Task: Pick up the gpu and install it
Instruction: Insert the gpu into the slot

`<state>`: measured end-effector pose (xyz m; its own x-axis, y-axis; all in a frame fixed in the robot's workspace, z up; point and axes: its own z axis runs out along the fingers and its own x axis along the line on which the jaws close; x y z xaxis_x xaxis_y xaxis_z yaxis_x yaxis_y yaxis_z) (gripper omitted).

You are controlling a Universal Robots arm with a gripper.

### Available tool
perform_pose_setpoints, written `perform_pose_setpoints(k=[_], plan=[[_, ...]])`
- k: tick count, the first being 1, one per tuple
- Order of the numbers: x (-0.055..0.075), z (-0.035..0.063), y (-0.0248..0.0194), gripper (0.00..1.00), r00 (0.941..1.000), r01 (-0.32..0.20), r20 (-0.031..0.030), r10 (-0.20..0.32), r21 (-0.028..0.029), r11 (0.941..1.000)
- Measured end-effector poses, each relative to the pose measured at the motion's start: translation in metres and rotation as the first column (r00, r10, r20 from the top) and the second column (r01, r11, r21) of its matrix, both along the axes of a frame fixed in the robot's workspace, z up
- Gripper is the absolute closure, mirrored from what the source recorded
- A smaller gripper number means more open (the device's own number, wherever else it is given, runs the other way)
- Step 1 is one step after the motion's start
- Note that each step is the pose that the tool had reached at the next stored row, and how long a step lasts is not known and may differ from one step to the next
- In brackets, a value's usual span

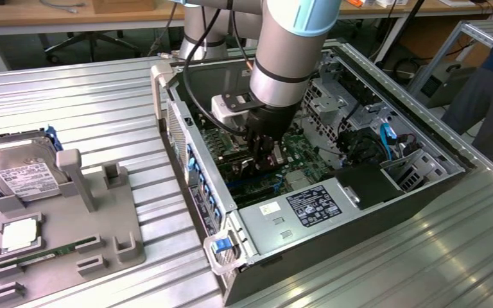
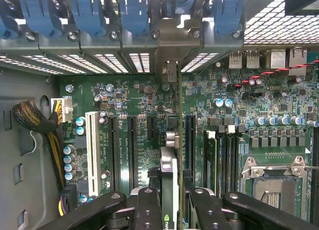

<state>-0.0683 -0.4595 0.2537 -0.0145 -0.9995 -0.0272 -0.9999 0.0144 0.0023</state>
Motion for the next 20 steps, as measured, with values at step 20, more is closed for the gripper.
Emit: perform_pose_setpoints(k=[20], plan=[[0.0, -0.0013, 0.0, 0.73, 0.9998, 0.018, 0.0001, -0.018, 0.0, 0.9998]])
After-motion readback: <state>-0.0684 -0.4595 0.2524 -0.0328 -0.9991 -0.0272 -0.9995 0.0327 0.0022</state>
